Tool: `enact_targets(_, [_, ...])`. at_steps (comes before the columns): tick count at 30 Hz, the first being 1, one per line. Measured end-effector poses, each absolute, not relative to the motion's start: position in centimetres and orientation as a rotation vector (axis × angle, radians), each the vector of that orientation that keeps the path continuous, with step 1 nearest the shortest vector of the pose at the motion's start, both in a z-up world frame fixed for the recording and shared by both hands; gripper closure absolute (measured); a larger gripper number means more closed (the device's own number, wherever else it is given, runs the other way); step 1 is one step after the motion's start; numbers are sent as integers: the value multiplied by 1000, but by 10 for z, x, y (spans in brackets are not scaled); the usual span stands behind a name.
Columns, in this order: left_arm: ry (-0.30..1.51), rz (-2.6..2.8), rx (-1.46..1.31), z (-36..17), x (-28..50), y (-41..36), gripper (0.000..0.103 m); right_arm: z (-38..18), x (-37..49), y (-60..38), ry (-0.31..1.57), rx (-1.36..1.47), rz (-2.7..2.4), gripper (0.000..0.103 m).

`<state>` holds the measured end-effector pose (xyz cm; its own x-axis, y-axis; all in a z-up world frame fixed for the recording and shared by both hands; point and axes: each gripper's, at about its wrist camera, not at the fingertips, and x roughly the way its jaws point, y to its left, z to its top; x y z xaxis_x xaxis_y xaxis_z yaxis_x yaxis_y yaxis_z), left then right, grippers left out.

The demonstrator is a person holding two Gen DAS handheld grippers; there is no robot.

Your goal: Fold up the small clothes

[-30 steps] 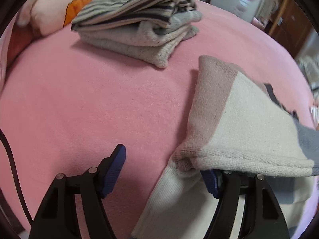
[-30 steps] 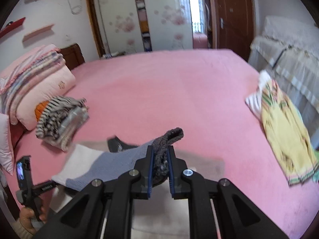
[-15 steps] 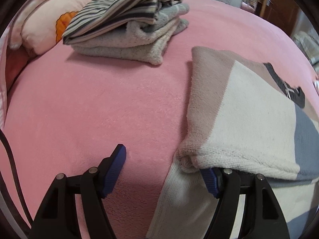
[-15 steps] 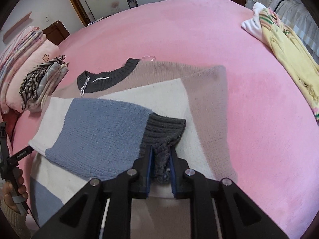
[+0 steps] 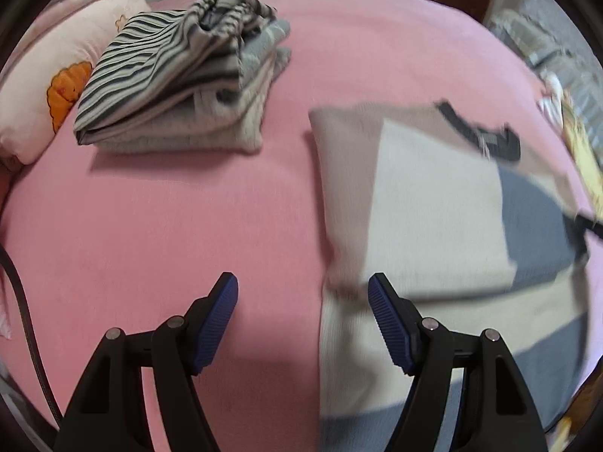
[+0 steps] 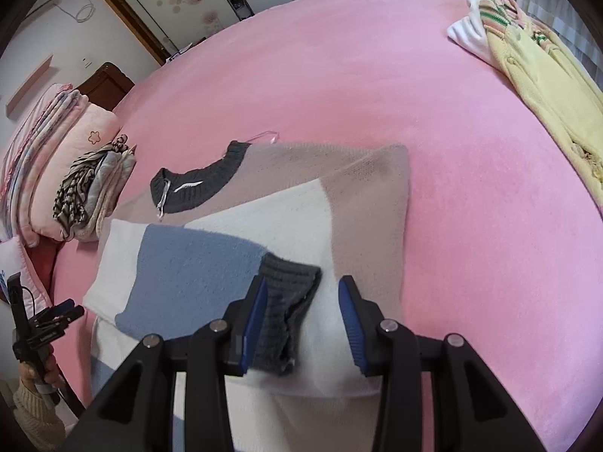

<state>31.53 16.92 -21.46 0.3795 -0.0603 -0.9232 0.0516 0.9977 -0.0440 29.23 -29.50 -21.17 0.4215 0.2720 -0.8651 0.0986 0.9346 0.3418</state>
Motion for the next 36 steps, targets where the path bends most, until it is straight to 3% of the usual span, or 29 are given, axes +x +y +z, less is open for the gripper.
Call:
enact_targets(9, [1213,-69,-145,-244,389,164,37,-227,305,-284,1140,284,113,61])
enact_targets(17, [1204,-81,-177,-263,425,152,37,-223,303,-281,1107,200,146,66])
enact_targets(18, [1204,-84,-186,-264,427,152,40,-224,304,-281,1107,201,148,66])
enact_targets(20, [1211,-116,-227,-268,432,152,67,-227,307,-280,1113,200,150,66])
enact_targets(23, [1186,-111,-181,-263,432,143,83,-220,303,-277,1102,159,165,66])
enact_targets(32, [1113,-81,-143,-248,425,134,90,-224,299,-258,1120,34,170,65])
enact_targets(33, [1106,-73,-137,-247,424,134,91,-222,298,-257,1104,23,159,71])
enact_targets(34, [1097,-67,-132,-245,423,133,92,-219,297,-255,1087,-10,134,88])
enact_targets(36, [1068,-48,-102,-241,421,130,92,-214,294,-253,1070,-42,117,93])
